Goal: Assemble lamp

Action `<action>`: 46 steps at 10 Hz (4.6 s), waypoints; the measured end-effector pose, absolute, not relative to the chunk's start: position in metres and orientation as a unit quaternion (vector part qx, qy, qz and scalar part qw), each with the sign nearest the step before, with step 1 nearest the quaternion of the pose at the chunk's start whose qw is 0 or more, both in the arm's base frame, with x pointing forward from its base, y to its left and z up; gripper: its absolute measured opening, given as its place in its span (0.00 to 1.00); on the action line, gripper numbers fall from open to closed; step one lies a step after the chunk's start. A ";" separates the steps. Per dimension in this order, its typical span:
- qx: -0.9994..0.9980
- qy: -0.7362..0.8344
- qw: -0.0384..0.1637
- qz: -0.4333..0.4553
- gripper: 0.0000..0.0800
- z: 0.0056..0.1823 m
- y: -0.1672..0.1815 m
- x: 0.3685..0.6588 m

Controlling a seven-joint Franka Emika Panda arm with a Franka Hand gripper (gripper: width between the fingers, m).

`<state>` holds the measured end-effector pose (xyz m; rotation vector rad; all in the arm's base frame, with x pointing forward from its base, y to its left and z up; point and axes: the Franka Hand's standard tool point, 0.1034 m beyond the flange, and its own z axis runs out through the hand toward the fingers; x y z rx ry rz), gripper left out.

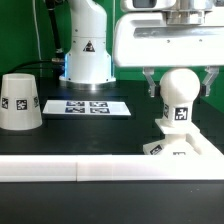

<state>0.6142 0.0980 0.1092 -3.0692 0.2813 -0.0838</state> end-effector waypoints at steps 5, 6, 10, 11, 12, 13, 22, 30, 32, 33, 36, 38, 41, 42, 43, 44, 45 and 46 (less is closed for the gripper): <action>-0.944 0.329 0.035 -0.012 0.72 0.107 0.099 0.608; -0.919 0.393 0.040 -0.007 0.72 0.107 0.101 0.608; -0.900 0.432 0.048 0.000 0.85 0.106 0.104 0.607; -0.910 0.411 0.045 -0.003 0.85 0.107 0.105 0.607; -0.930 0.365 0.039 -0.008 0.87 0.107 0.108 0.605; -0.943 0.332 0.036 -0.008 0.87 0.108 0.115 0.600; -0.983 0.176 0.033 -0.031 0.87 0.117 0.115 0.553; -0.989 0.138 0.031 -0.045 0.87 0.118 0.042 0.516; -0.989 0.141 0.028 -0.045 0.87 0.118 0.029 0.515; -0.988 0.148 0.025 -0.038 0.87 0.113 0.020 0.506; -0.987 0.159 0.022 -0.026 0.87 0.112 -0.038 0.470; -0.988 0.151 0.019 -0.027 0.87 0.114 -0.069 0.460; -0.988 0.151 0.015 -0.026 0.87 0.112 -0.088 0.458; -0.988 0.150 0.014 -0.026 0.87 0.112 -0.094 0.456; -0.988 0.153 0.012 -0.026 0.87 0.112 -0.103 0.454; -0.987 0.157 0.011 -0.024 0.87 0.112 -0.108 0.449; -0.987 0.160 0.012 -0.025 0.87 0.112 -0.111 0.442; -0.986 0.163 0.012 -0.028 0.87 0.112 -0.114 0.437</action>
Offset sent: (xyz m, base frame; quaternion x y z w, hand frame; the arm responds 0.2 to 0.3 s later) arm -0.0093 -0.0022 -0.0004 -0.0019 -0.0105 0.3009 0.9536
